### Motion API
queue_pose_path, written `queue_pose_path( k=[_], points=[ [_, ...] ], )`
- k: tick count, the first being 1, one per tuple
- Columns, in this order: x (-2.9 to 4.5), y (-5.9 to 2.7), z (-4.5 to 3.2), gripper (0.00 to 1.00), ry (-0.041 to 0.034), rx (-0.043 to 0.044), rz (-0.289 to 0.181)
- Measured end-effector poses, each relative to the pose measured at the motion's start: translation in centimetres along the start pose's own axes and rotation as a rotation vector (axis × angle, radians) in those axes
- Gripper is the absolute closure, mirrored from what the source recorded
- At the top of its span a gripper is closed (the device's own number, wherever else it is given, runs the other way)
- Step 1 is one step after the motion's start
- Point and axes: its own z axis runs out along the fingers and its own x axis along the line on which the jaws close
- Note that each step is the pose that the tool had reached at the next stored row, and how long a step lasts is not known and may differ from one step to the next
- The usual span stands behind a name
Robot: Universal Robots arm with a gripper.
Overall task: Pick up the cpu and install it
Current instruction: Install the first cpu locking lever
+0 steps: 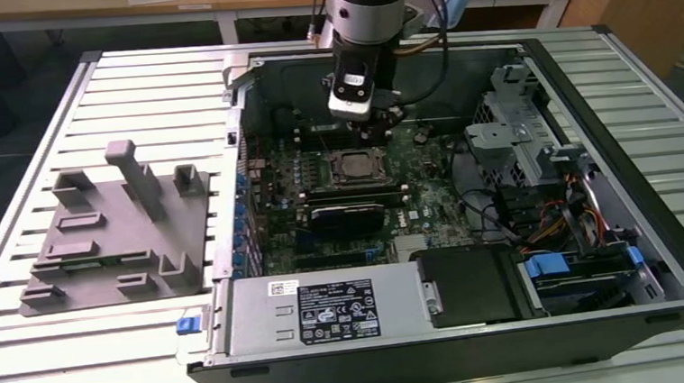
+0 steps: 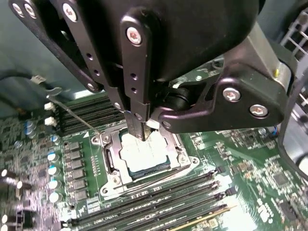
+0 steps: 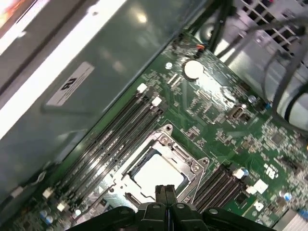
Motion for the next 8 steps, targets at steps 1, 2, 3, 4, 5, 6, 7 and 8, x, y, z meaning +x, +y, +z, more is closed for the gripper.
queue_pose_path(
  k=[1, 2, 3, 4, 5, 6, 7, 8],
  points=[
    [0.0, 0.0, 0.0, 0.89, 0.0001, 0.0, -0.018],
    [0.0, 0.0, 0.01, 0.89, 0.0003, 0.0, -0.036],
    [0.0, 0.0, 0.01, 0.89, 0.0004, 0.0, -0.054],
    [0.0, 0.0, 0.01, 0.89, 0.0005, 0.0001, -0.072],
    [0.0, 0.0, 0.01, 0.89, 0.0006, 0.0, -0.092],
    [0.0, 0.0, 0.01, 0.89, 0.0007, 0.0001, -0.11],
    [0.0, 0.0, 0.02, 0.89, 0.0009, 0.0, -0.128],
    [0.0, 0.0, 0.02, 0.89, 0.001, 0.0001, -0.145]
  ],
)
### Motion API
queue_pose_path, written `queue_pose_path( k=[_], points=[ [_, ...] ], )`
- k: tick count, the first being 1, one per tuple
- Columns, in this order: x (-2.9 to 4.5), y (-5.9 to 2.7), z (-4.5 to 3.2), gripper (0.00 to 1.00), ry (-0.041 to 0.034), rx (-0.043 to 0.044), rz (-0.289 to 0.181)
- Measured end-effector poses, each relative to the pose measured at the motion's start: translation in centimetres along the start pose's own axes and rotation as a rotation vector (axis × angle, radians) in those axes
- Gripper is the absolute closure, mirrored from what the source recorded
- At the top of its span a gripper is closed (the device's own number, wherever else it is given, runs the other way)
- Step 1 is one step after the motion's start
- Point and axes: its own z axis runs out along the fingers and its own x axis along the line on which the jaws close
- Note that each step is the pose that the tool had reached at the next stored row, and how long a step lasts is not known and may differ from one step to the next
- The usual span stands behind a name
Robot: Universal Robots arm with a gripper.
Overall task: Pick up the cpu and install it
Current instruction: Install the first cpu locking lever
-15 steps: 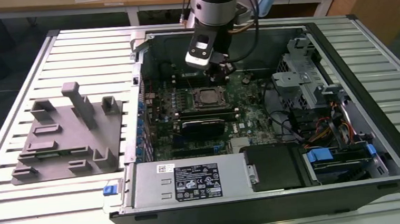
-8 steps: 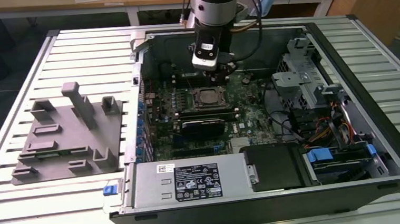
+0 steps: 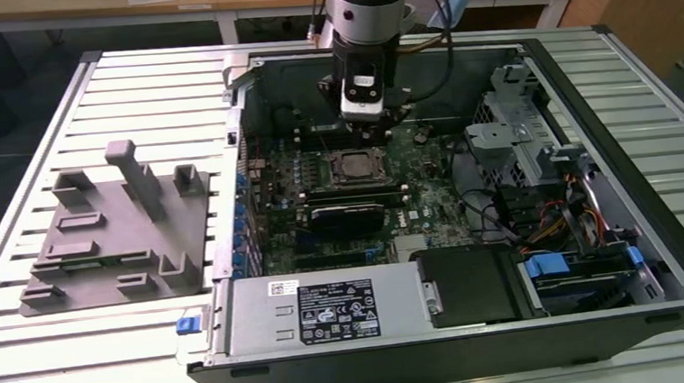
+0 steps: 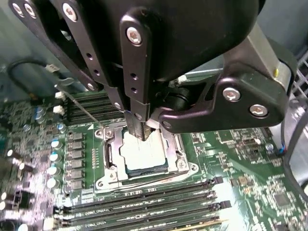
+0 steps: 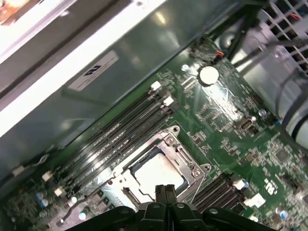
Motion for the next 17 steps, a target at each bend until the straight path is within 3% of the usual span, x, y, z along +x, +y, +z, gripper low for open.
queue_pose_path(
  k=[17],
  points=[
    [0.01, -0.01, 0.01, 0.89, 0.0019, 0.0003, -0.285]
  ],
)
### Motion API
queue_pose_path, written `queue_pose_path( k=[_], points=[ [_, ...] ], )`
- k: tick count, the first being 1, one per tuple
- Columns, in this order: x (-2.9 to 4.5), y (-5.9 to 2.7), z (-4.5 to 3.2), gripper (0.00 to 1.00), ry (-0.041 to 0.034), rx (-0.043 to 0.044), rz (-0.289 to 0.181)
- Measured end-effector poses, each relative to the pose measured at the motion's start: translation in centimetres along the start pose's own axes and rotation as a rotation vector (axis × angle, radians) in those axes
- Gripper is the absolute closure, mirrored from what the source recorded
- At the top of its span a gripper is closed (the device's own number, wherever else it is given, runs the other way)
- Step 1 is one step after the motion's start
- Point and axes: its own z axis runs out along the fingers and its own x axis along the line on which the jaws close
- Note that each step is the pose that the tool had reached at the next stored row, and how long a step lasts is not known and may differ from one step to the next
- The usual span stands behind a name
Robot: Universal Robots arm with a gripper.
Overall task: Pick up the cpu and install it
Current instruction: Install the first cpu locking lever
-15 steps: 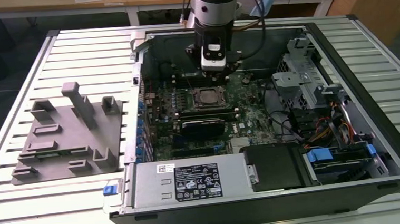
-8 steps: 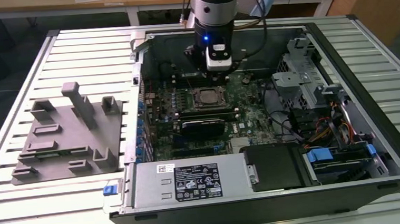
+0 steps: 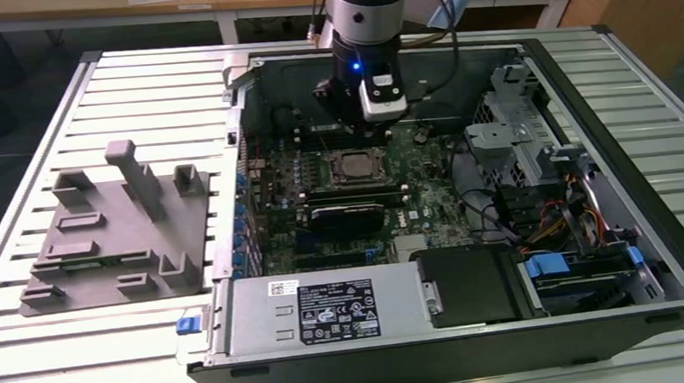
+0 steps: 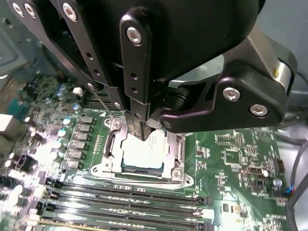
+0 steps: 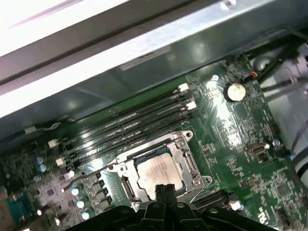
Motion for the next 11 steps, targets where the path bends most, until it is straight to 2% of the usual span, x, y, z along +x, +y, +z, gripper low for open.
queue_pose_path(
  k=[6, 11],
  points=[
    [0.0, -0.01, -0.07, 0.89, 0.0007, 0.0003, -0.094],
    [0.16, -0.08, -0.08, 0.89, 0.0006, 0.0, -0.103]
  ],
)
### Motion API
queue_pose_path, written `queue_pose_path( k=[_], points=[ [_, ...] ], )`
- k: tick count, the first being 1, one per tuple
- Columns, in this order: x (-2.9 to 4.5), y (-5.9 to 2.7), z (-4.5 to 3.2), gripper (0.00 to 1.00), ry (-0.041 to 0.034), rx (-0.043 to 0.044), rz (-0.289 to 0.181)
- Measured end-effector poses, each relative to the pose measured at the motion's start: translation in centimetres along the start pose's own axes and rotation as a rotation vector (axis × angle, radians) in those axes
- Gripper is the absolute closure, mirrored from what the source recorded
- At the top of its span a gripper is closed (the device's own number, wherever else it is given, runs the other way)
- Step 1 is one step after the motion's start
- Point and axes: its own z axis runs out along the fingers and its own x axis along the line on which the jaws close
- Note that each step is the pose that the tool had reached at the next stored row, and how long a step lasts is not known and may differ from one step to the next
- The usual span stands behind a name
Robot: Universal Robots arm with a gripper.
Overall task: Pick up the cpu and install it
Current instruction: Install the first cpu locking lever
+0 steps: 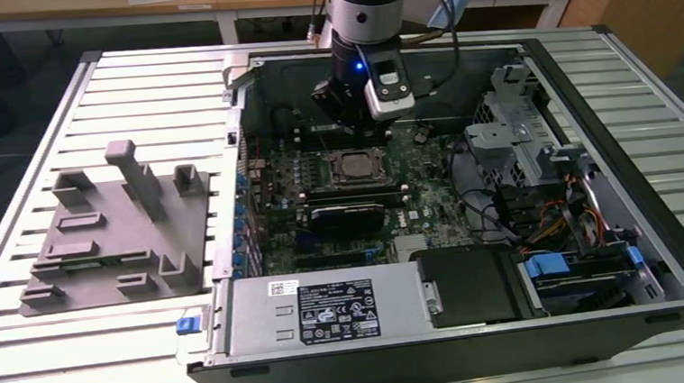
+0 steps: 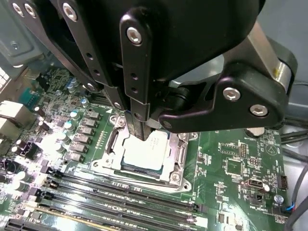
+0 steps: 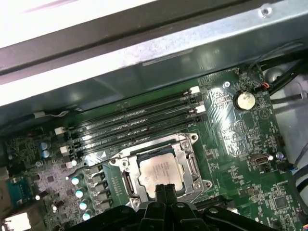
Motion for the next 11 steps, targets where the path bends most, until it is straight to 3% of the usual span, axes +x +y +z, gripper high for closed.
queue_pose_path(
  k=[4, 11],
  points=[
    [0.57, -0.2, 0.01, 0.89, -0.0002, -0.0001, -0.016],
    [0.58, -0.21, 0.03, 0.89, 0.0008, 0.0002, -0.141]
  ],
)
